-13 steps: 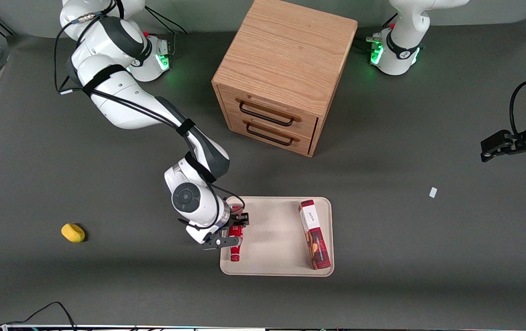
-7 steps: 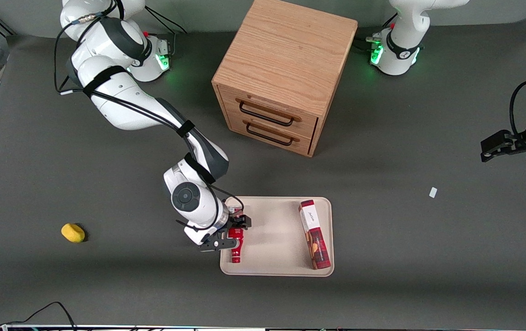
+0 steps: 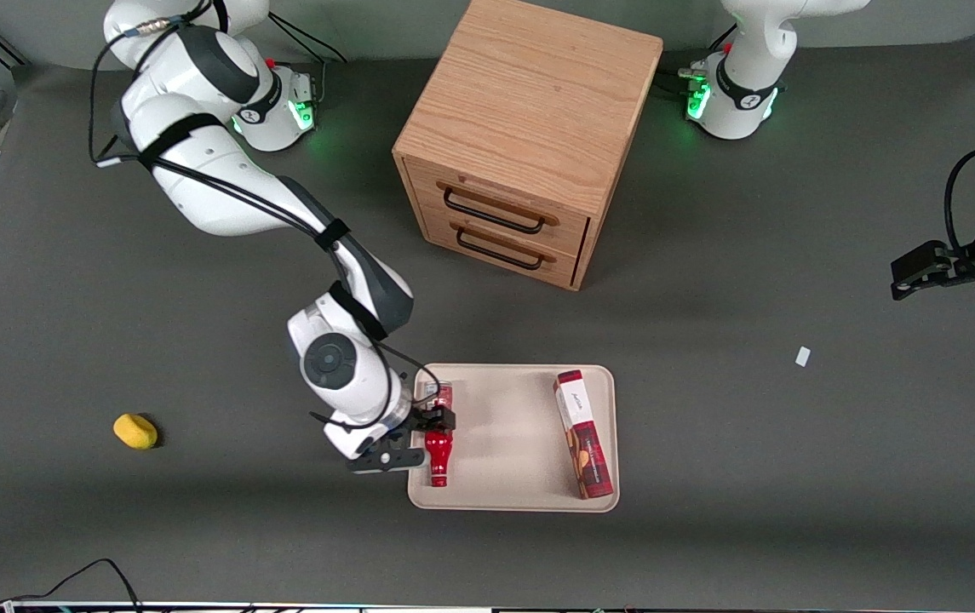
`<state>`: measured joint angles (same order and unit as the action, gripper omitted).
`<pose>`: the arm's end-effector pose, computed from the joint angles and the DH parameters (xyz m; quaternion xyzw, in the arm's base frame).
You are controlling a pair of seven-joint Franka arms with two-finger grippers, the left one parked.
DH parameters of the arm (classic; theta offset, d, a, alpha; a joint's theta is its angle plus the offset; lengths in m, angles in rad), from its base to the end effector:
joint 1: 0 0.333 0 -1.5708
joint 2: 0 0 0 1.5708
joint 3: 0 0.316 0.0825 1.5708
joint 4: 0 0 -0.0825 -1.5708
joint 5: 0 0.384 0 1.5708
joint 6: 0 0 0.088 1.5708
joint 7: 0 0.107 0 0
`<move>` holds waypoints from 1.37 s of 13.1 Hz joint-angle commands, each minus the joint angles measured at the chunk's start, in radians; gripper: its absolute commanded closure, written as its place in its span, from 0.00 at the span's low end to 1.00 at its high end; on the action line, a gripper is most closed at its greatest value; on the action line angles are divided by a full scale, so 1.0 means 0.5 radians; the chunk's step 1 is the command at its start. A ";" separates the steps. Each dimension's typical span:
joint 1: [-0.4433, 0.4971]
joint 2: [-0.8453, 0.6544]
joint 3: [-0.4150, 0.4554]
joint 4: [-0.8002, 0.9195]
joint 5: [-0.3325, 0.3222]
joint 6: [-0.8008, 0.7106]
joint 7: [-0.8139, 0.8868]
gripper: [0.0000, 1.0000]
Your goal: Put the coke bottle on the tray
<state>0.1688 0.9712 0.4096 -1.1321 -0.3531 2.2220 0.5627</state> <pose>0.7144 0.3256 0.2578 -0.9955 -0.0042 -0.0740 0.0594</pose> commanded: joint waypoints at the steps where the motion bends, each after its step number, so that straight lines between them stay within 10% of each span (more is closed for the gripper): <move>1: -0.175 -0.512 -0.024 -0.389 0.147 -0.222 0.038 0.00; 9: -0.270 -1.766 -0.637 -1.177 0.733 -0.695 -0.735 0.00; 18: -0.276 -2.225 -0.853 -1.396 0.780 -0.912 -0.859 0.00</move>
